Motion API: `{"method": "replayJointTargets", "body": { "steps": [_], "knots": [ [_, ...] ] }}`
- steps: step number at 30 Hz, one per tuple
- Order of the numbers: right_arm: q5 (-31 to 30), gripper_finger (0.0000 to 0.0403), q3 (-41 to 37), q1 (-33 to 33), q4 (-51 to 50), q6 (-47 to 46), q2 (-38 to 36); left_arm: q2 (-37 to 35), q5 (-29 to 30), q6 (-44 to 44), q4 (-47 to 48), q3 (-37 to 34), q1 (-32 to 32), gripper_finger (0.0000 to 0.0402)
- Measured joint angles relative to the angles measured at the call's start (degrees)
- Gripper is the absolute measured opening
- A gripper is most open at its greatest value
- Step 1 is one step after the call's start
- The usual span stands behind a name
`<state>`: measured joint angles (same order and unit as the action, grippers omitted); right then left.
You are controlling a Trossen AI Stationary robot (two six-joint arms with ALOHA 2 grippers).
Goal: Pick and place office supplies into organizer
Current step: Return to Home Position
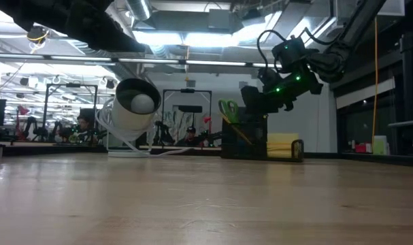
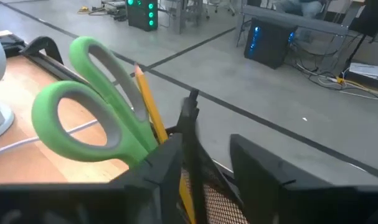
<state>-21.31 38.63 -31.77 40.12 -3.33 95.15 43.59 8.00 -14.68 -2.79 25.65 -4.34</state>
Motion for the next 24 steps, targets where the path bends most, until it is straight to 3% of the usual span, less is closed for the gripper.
{"method": "replayJointTargets", "body": {
  "steps": [7,13,17,22,24],
  "knots": [
    [0.0,0.018,0.0,0.0,0.2,0.7,0.0,0.0,0.0,0.0,0.0,0.0,0.0,0.0001],
    [1.3,0.0178,0.0,0.1,5.6,0.9,0.0,-0.9,0.0,-0.7,-0.3,0.0,0.0,0.0002],
    [3.7,0.0137,0.6,0.8,6.1,4.6,-0.1,-3.6,-0.2,-2.0,-0.2,0.0,0.0,0.0001],
    [8.1,0.003,4.1,2.0,3.5,5.5,-0.1,-8.3,-0.2,-4.2,1.6,0.0,-0.1,0.0002],
    [9.0,0.001,6.5,2.5,0.7,6.0,-0.1,-10.5,-0.1,-4.3,3.3,0.0,-0.3,0.0001]
  ]
}}
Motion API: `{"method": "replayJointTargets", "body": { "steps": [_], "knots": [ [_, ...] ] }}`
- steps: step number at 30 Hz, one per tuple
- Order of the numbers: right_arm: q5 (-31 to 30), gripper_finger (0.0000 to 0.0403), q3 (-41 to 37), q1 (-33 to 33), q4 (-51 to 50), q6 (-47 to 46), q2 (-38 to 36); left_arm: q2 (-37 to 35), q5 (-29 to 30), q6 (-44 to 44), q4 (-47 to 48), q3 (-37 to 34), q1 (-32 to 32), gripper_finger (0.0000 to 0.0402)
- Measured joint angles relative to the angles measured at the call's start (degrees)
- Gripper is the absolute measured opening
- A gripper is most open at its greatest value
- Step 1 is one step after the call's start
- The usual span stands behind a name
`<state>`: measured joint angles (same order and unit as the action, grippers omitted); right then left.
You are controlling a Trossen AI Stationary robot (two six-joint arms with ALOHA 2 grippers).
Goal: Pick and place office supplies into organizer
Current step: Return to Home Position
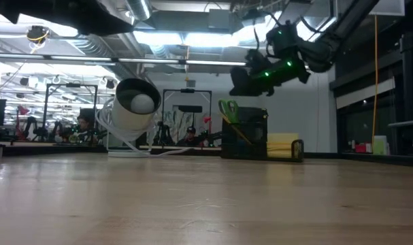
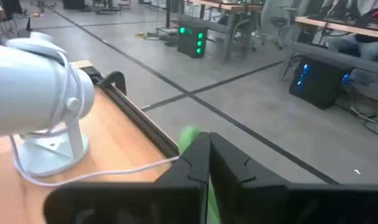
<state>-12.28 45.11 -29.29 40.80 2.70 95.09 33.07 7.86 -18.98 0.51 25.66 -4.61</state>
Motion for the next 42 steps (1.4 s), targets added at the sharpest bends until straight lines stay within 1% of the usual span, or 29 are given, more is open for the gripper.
{"method": "replayJointTargets", "body": {
  "steps": [4,7,9,10,13,15,18,19,21,23,26,29,33,35,39,42],
  "knots": [
    [1.1,0.0009,6.4,1.4,-10.5,0.0,0.0,-4.0,0.1,0.6,4.2,0.0,-1.2,0.0002],
    [4.2,0.0005,11.4,3.2,-18.2,0.6,0.0,-6.5,0.1,1.1,6.5,0.0,-2.4,0.0001],
    [6.2,0.0005,14.4,4.5,-21.1,0.2,0.0,-7.9,-0.3,0.7,7.2,0.0,-3.3,0.0001],
    [7.7,0.0004,15.8,5.0,-22.1,-0.6,0.0,-8.6,-1.0,0.4,7.4,0.0,-3.9,0.0002],
    [12.3,0.0004,20.2,6.9,-24.7,-0.8,-0.2,-11.0,-5.4,0.2,7.6,0.0,-6.3,0.0001],
    [12.8,0.0003,22.9,8.5,-26.6,-0.3,-0.2,-12.8,-7.0,0.2,8.8,0.0,-8.3,0.0001],
    [13.0,0.0002,26.5,11.3,-31.0,2.0,-0.4,-15.3,-7.9,1.1,13.5,0.0,-11.5,0.0002],
    [13.0,0.0002,27.7,12.3,-32.8,2.3,-0.6,-16.0,-8.4,1.8,13.6,-0.3,-12.4,0.0001],
    [13.0,0.0002,29.0,14.4,-36.0,2.4,-1.3,-17.3,-11.3,2.6,10.5,-1.2,-13.9,0.0001],
    [12.5,0.0002,29.2,16.5,-36.0,3.0,-2.3,-18.4,-13.6,3.0,6.1,-3.0,-15.1,0.0001],
    [12.1,0.0002,28.4,19.2,-36.0,3.7,-5.0,-19.7,-13.0,5.4,2.8,-7.2,-16.9,0.0001],
    [11.6,0.0001,25.8,21.6,-35.1,4.0,-8.0,-21.1,-12.8,7.6,0.2,-11.6,-18.2,0.0001],
    [7.4,0.0001,20.0,24.6,-33.8,4.9,-11.7,-22.6,-12.5,10.6,-2.7,-14.9,-19.0,0.0001],
    [7.0,0.0001,16.0,25.9,-30.4,5.1,-13.9,-23.4,-12.3,11.5,-3.7,-15.9,-19.1,0.0001],
    [11.5,0.0001,6.0,28.3,-20.2,7.2,-18.4,-24.1,-11.0,11.7,-6.5,-18.1,-19.2,0.0001],
    [12.4,0.0,-1.2,29.9,-13.2,6.5,-22.6,-24.3,-10.4,11.8,-9.9,-20.2,-19.1,0.0001]
  ]
}}
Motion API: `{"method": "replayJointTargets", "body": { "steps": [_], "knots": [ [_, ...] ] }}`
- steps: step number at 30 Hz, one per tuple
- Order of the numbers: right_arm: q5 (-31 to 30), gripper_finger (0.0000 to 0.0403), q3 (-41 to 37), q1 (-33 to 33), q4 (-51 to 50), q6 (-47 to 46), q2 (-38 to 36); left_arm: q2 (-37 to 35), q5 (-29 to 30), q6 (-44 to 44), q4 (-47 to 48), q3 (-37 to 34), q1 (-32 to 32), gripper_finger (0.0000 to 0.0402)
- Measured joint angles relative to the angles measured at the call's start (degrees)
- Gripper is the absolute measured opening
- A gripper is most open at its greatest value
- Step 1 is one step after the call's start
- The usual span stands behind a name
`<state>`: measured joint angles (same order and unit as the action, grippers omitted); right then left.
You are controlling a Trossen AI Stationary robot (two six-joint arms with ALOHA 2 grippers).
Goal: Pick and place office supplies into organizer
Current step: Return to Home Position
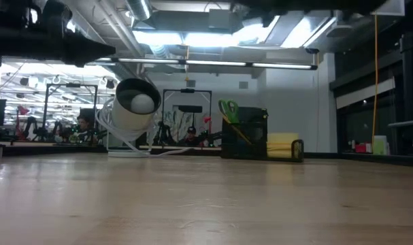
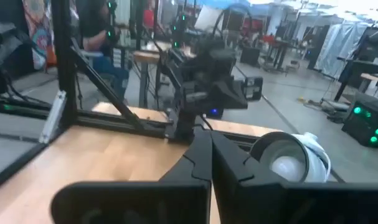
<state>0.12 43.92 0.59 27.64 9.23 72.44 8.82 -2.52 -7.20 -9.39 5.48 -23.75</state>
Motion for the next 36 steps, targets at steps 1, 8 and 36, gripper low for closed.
{"method": "replayJointTargets", "body": {
  "steps": [1,8,36],
  "knots": [
    [0.0,0.0,-1.9,0.4,1.2,-0.4,-1.6,0.0,0.0,0.0,-1.1,-0.9,0.0,0.0001],
    [-2.6,0.0001,-10.5,2.3,1.4,-1.2,-12.2,0.0,0.1,0.3,-4.1,-3.6,0.0,0.0001],
    [-12.2,0.0005,-38.7,8.9,13.0,-1.1,-32.9,0.0,3.2,4.6,-2.3,-5.0,0.0,0.0003]
  ]
}}
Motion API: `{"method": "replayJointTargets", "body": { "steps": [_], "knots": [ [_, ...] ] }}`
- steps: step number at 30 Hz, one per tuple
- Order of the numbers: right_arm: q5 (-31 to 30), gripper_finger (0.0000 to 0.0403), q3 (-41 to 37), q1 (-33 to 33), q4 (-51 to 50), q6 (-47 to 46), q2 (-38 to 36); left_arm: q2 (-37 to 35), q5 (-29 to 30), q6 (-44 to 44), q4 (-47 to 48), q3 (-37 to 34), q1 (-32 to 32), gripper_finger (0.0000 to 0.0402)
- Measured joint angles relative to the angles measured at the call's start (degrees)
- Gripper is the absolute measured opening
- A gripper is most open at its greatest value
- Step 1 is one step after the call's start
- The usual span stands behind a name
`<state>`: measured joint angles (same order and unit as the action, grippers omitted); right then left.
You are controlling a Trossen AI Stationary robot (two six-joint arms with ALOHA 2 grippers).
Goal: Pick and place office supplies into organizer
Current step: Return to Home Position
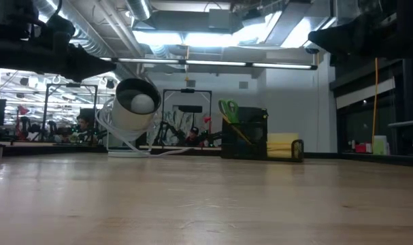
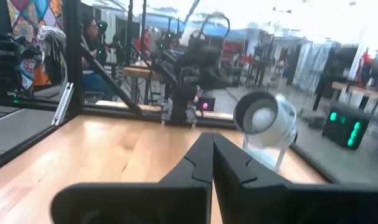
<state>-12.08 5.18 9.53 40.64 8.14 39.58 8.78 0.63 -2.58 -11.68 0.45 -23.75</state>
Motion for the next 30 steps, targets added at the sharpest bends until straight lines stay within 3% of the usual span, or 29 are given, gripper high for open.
{"method": "replayJointTargets", "body": {
  "steps": [14,19,24,30],
  "knots": [
    [6.0,0.0005,-0.3,0.0,-1.7,-0.1,0.0,0.0,1.4,3.3,2.9,0.0,0.0,0.0004],
    [6.1,0.0005,-4.9,0.0,2.7,1.2,0.1,0.0,1.4,3.3,2.9,0.0,0.0,0.0004],
    [7.3,0.0005,-4.8,-0.1,4.9,1.1,-0.4,0.0,1.4,3.3,2.9,0.0,0.0,0.0004],
    [7.3,0.0005,-4.8,-0.1,1.5,-2.0,-0.4,0.0,1.4,3.3,2.9,0.0,0.0,0.0004]
  ]
}}
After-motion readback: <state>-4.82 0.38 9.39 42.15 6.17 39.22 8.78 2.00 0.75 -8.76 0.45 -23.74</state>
